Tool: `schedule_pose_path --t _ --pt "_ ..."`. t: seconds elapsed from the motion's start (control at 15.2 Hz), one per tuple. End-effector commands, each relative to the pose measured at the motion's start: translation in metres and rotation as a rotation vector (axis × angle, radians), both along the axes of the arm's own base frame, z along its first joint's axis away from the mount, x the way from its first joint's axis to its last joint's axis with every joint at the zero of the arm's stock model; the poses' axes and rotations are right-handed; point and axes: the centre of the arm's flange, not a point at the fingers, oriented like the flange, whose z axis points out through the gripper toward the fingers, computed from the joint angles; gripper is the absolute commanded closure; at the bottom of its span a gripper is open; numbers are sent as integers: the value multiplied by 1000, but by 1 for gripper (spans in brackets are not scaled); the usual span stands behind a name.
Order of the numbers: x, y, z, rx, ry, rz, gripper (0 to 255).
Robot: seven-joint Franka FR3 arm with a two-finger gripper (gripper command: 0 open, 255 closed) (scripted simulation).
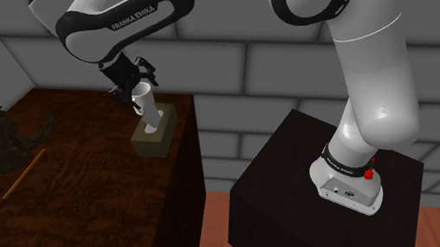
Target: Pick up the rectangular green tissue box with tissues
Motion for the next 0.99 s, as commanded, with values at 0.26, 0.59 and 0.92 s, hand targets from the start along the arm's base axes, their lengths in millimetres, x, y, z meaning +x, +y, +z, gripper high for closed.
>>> schedule_pose_path --t 0.26,0.59,0.92 --pt "0 2 -33 -2 1 1 0" --pt "0 2 -36 -2 1 1 255" --pt "0 1 -35 -2 2 1 255"
